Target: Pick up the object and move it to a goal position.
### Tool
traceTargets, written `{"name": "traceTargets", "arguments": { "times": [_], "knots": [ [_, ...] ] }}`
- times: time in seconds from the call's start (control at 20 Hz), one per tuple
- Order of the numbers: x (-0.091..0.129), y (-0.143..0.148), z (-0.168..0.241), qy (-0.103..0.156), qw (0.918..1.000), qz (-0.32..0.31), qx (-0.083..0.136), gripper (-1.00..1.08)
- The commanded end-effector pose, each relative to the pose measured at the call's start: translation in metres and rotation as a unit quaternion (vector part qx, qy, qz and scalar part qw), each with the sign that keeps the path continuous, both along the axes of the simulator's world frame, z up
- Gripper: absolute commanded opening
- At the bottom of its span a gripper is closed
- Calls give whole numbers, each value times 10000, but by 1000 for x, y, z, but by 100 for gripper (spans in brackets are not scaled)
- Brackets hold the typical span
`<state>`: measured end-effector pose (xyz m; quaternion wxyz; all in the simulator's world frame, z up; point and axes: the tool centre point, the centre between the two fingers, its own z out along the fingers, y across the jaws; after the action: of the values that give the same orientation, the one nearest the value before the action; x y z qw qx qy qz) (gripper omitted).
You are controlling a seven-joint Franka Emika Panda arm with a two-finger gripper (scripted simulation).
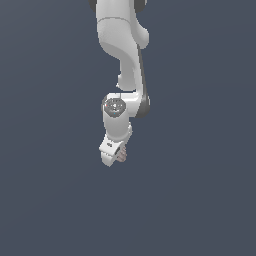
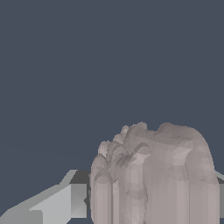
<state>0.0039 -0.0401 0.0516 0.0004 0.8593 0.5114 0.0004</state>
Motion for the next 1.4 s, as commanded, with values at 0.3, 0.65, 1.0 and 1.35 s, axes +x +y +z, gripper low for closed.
{"name": "traceTargets", "arguments": {
  "times": [0.3, 0.65, 1.0, 1.35],
  "knots": [
    [4, 0, 5, -49, 10000, -10, -4, -100],
    [39, 4, 61, -542, 9985, -115, -35, -100],
    [95, 9, 190, -1580, 9868, -340, -106, -100],
    [125, 15, 349, -2761, 9591, -600, -200, -100]
  ]
}}
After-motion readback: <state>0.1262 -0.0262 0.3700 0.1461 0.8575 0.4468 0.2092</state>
